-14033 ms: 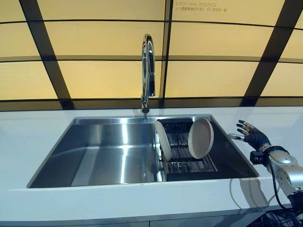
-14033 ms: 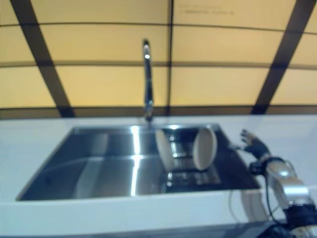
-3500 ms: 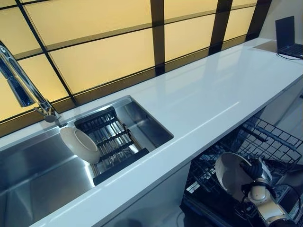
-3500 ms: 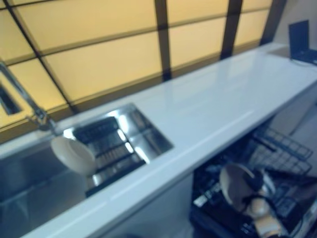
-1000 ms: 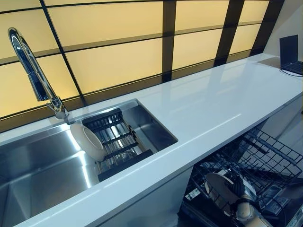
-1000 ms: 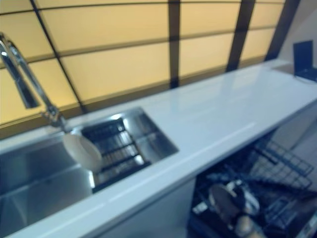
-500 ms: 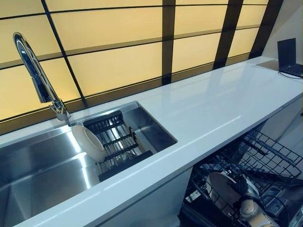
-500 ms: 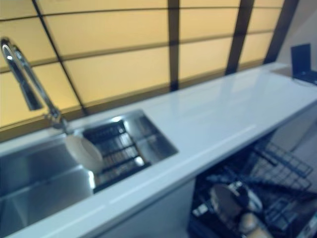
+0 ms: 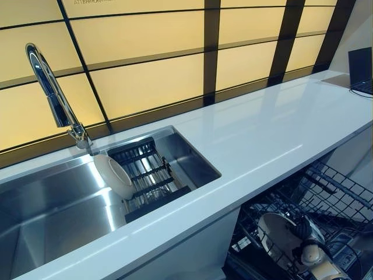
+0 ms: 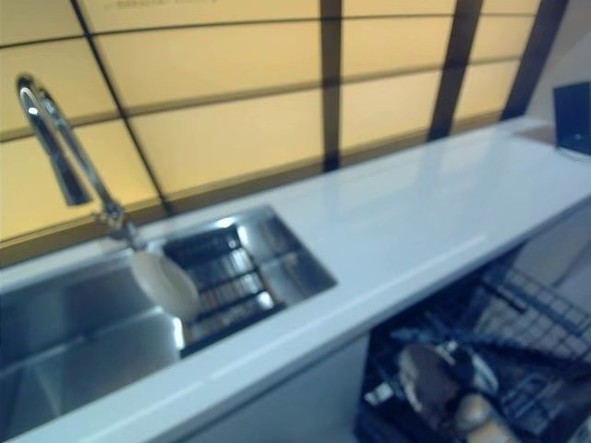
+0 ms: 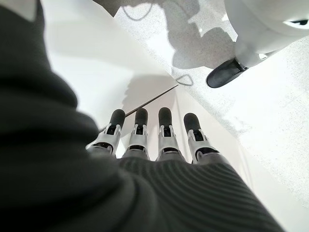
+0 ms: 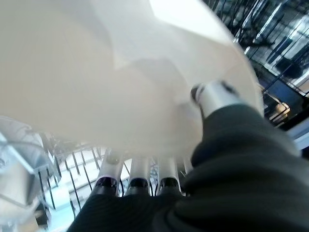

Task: Take plates into dishwasher

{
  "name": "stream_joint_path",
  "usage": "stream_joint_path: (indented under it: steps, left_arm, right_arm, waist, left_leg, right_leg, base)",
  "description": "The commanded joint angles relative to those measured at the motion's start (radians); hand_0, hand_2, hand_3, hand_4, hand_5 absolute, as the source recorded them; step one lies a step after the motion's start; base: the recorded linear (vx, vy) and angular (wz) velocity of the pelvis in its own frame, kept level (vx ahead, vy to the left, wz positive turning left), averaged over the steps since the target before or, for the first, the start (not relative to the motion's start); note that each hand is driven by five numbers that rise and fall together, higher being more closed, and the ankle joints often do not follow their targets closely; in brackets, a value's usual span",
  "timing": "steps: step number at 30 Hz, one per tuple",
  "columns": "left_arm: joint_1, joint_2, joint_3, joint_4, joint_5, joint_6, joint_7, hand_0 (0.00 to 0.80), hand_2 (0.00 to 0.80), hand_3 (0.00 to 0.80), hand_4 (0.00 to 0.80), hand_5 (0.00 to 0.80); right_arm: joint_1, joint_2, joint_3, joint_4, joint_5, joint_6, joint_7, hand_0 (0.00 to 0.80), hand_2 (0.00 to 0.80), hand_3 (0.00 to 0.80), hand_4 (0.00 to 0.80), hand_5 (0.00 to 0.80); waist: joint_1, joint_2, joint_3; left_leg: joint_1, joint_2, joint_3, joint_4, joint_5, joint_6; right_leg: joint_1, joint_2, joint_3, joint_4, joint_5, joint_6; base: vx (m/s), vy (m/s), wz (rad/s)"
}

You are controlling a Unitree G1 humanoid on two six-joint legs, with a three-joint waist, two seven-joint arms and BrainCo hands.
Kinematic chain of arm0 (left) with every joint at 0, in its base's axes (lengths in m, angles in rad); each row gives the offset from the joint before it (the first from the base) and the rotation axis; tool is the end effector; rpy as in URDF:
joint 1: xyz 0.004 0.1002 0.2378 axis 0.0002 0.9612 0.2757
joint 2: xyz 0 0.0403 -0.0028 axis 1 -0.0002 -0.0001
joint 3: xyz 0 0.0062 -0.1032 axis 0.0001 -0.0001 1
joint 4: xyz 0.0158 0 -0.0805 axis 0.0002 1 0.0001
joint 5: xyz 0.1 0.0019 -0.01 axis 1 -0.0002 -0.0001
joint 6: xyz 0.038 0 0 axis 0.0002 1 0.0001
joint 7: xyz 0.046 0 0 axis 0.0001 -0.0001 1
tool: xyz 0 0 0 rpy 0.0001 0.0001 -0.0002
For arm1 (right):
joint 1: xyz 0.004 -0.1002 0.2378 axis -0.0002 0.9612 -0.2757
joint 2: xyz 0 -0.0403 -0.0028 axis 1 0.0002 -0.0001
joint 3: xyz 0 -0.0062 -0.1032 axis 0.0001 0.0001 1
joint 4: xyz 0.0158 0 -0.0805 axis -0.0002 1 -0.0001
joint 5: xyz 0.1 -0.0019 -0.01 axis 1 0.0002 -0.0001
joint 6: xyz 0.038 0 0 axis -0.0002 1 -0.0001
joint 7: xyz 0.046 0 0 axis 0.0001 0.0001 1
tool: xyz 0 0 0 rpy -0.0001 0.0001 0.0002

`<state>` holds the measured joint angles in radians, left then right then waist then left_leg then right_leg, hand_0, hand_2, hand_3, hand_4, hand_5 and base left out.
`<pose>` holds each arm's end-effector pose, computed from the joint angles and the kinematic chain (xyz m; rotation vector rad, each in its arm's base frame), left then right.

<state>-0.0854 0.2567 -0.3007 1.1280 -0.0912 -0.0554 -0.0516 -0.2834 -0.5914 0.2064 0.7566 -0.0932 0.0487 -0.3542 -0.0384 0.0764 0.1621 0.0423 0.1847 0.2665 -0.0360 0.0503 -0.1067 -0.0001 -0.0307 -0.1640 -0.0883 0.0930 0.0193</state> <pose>0.1195 0.2106 -0.1028 0.3001 1.0214 -0.1330 0.2276 -0.2869 0.0085 -0.8324 0.4185 -0.3699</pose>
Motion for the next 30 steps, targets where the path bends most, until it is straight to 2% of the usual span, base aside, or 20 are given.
stream_joint_path:
  steps: [1,6,22,27,28,30]
  left_arm:
    - [-0.046,0.043,-0.028,0.034,0.036,-0.014,-0.012,0.000,0.000,0.000,0.000,0.000]
    - [-0.036,0.044,-0.017,0.029,0.035,-0.010,-0.008,0.000,0.000,0.000,0.000,0.000]
    - [-0.020,0.050,0.005,0.025,0.037,-0.013,-0.011,0.000,0.000,0.000,0.000,0.000]
    - [-0.007,0.051,0.027,0.028,0.031,-0.018,-0.010,0.000,0.000,0.000,0.000,0.000]
    - [-0.001,0.052,0.038,0.027,0.028,-0.017,-0.008,0.000,0.000,0.000,0.000,0.000]
    - [0.005,0.054,0.048,0.024,0.026,-0.015,-0.009,0.000,0.000,0.000,0.000,0.000]
  right_arm:
    - [-0.072,0.021,0.003,-0.014,-0.013,-0.024,-0.002,0.000,0.000,0.000,0.000,0.000]
    - [-0.047,0.003,-0.003,-0.086,-0.051,0.004,-0.001,0.000,0.000,0.000,0.000,0.000]
    - [0.012,-0.063,-0.065,-0.181,-0.115,0.010,0.014,0.000,0.000,0.000,0.000,0.000]
    - [0.036,-0.084,-0.107,-0.236,-0.103,0.062,0.047,0.000,0.000,0.000,0.000,0.000]
    - [0.059,-0.092,-0.139,-0.268,-0.077,0.094,0.070,0.000,0.000,0.000,0.000,0.000]
    - [0.089,-0.099,-0.172,-0.293,-0.055,0.116,0.086,0.000,0.000,0.000,0.000,0.000]
  waist:
    - [0.005,-0.064,0.001]
    - [-0.005,-0.071,0.000]
    - [-0.019,-0.088,-0.008]
    - [-0.027,-0.092,-0.005]
    - [-0.034,-0.095,-0.003]
    - [-0.040,-0.098,0.000]
  left_leg:
    - [-0.102,-0.014,-0.017,-0.033,0.109,-0.006]
    - [-0.099,-0.012,-0.011,-0.034,0.108,-0.005]
    - [-0.087,-0.006,0.005,-0.038,0.104,-0.005]
    - [-0.084,-0.006,0.009,-0.039,0.104,-0.006]
    - [-0.085,-0.006,0.011,-0.040,0.104,-0.006]
    - [-0.085,-0.005,0.014,-0.042,0.104,-0.005]
  right_leg:
    - [0.039,-0.004,-0.016,0.032,-0.072,0.000]
    - [0.038,-0.002,-0.009,0.032,-0.072,0.000]
    - [0.051,0.004,0.007,0.016,-0.066,0.004]
    - [0.053,0.007,0.015,0.013,-0.064,0.004]
    - [0.052,0.009,0.020,0.014,-0.064,0.004]
    - [0.049,0.010,0.025,0.017,-0.064,0.004]
  base:
    - [0.000,0.000,0.00]
    - [0.000,0.000,0.00]
    - [0.000,0.000,0.00]
    - [0.000,0.000,0.00]
    - [0.000,0.000,0.00]
    - [-0.003,0.017,-0.01]
